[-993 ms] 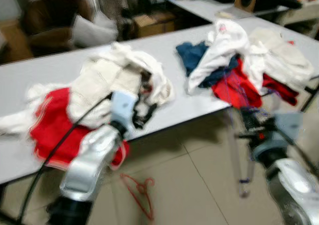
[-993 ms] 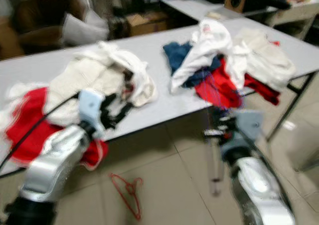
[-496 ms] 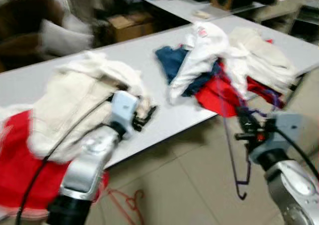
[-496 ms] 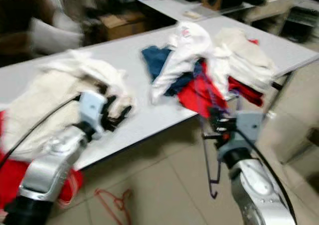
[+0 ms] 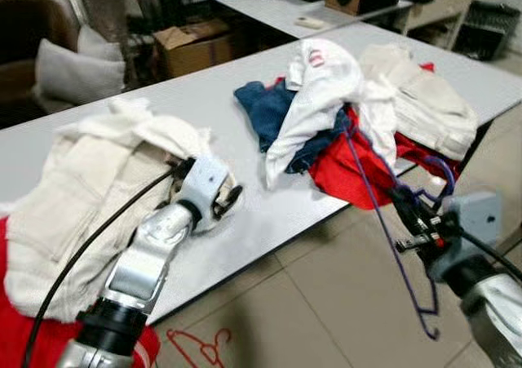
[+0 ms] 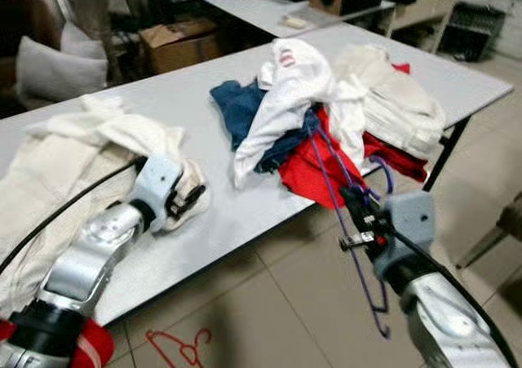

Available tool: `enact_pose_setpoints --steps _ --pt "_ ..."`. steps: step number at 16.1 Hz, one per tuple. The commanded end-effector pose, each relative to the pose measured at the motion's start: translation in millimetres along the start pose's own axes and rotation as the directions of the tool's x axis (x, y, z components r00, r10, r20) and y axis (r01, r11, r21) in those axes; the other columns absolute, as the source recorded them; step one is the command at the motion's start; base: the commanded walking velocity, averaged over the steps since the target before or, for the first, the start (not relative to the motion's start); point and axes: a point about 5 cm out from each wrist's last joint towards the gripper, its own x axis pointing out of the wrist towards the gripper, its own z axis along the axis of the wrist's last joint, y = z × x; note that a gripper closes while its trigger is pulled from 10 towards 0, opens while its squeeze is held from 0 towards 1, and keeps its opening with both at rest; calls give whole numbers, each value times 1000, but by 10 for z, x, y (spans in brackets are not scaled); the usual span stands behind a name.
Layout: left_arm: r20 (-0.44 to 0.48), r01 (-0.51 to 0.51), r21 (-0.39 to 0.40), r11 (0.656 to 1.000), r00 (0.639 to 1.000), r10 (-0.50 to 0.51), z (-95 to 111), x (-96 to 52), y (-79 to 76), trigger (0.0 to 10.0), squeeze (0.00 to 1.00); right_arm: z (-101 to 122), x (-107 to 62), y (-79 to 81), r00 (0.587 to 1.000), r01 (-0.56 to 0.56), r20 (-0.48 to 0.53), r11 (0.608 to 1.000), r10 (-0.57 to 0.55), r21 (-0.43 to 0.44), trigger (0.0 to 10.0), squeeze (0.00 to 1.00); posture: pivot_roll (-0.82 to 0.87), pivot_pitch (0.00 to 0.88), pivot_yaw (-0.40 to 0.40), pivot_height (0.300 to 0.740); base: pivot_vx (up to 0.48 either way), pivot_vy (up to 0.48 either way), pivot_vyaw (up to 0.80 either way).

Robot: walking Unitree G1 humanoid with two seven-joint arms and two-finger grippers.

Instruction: Hang hanger

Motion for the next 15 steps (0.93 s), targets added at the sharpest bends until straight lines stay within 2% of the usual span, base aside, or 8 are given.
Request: enact_pose_setpoints --steps 1,4,5,9,11,13,14,15 --pt "-2 78 2 997 997 -78 24 38 -92 10000 0 27 -22 -29 1000 10 16 1000 -10 -2 10000 0 -275 0 83 740 0 0 0" --pt "-24 134 -20 991 991 -134 -16 79 -139 10000 0 15 -18 -55 999 35 12 999 -35 -10 10000 0 -275 0 83 740 0 0 0" --pt "-57 137 19 990 989 -135 -55 123 -129 10000 0 -47 -42 -107 997 70 -26 997 -71 -43 10000 0 -295 0 84 740 0 0 0" --pt "-134 76 91 993 989 -64 -194 210 -63 10000 0 -232 -140 -224 981 168 -89 985 -172 -48 10000 0 -329 0 100 740 0 0 0" --pt "-103 52 101 994 994 -41 -162 220 -45 10000 0 -326 -213 -228 977 173 -118 984 -178 -54 10000 0 -334 0 103 740 0 0 0" --pt "-13 63 -5 998 998 -63 -58 183 -67 10000 0 -419 -281 -236 974 168 -148 984 -174 -53 10000 0 -336 0 107 740 0 0 0" --pt "-25 48 1 999 999 -48 -90 169 -53 10000 0 -456 -297 -250 972 172 -156 984 -178 -54 10000 0 -329 0 104 740 0 0 0" --pt "-58 27 47 999 998 -24 -158 163 -34 10000 0 -479 -299 -255 971 173 -158 983 -179 -55 10000 0 -327 0 106 740 0 0 0"
